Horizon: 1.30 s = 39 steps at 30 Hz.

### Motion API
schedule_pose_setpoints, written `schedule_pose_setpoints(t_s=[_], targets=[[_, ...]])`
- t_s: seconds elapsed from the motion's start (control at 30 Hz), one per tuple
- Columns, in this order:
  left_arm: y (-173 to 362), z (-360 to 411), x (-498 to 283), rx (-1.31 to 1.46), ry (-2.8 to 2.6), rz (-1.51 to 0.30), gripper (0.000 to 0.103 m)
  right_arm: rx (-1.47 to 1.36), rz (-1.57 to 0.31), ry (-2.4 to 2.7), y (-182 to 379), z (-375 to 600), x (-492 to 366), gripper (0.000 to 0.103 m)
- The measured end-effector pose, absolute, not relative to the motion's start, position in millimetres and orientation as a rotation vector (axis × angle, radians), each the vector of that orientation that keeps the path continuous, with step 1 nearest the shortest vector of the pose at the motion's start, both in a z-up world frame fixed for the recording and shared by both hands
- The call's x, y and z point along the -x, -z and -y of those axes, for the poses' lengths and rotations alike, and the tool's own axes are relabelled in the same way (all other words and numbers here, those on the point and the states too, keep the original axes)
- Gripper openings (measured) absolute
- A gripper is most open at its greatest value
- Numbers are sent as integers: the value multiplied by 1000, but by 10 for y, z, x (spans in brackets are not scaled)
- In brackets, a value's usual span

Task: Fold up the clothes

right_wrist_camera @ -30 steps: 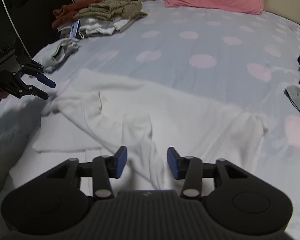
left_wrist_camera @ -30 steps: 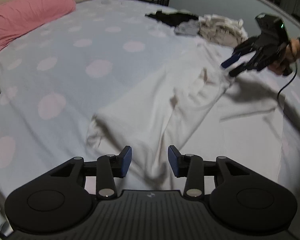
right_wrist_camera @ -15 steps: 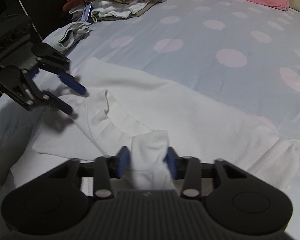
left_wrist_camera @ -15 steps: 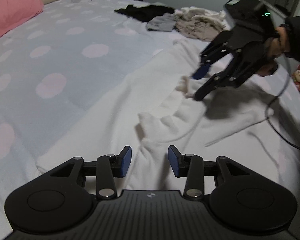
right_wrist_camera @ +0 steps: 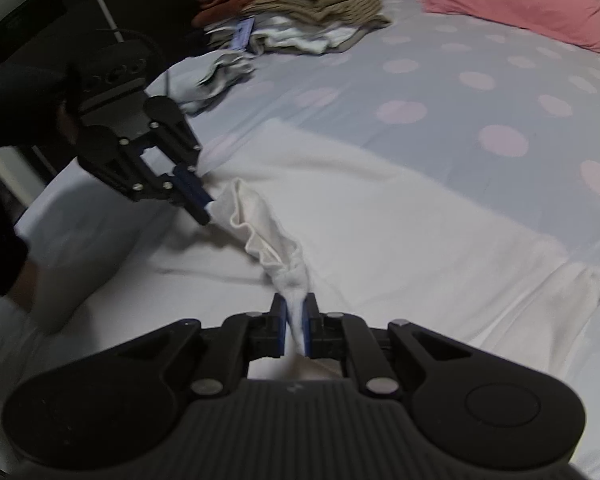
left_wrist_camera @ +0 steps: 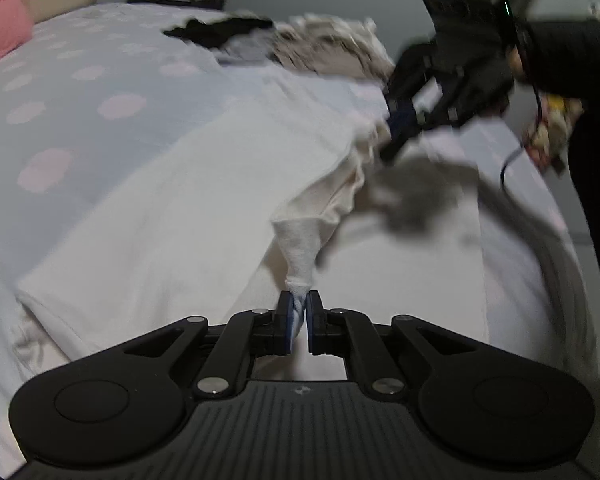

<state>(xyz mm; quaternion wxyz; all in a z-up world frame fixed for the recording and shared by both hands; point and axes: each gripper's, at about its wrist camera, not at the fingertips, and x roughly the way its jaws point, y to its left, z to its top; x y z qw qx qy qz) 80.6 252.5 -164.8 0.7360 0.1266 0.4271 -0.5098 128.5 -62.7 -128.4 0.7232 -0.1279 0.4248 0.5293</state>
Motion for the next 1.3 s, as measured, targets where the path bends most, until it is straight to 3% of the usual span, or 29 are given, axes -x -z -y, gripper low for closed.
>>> schedule_pose_setpoints(t_s=[0.27,0.37,0.4,0.5,0.57,0.63,0.7,1.0,1.07,1.13,1.2,1.3], targets=[[1828,-2413,-490,-384,1166,-988,5,492,-987,-1112,1637,482,-929,12],[1777,-2506,-524,-362,1106,-980,6,546,-1033,-1111,1642,465,-858,25],[1752,-2547,-547,-350,1080,-975,6,528,-1034,-1086,1597,504,-862,37],[1679,-2683,-616,-310,997,-958,9,476,-1039,-1011,1460,622,-873,38],[1660,-2820,-674,-279,898,-949,19,434,-1029,-904,1381,699,-975,40],[1667,-2939,-739,-264,774,-954,28,405,-1005,-737,1332,820,-1126,54],[1666,-3066,-814,-229,638,-959,28,343,-1020,-588,1349,963,-1316,54],[1762,-3362,-947,-9,522,-1021,28,157,-1190,-368,1642,1161,-1696,52],[1754,-3341,-968,3,531,-1023,28,141,-1206,-353,1702,1152,-1726,43],[1767,-3305,-967,6,534,-1026,28,135,-1217,-340,1738,1141,-1742,18],[1764,-3298,-925,6,532,-1023,28,117,-1217,-325,1677,1151,-1769,5],[1789,-3307,-888,17,516,-1024,28,58,-1215,-303,1526,1254,-1796,4]])
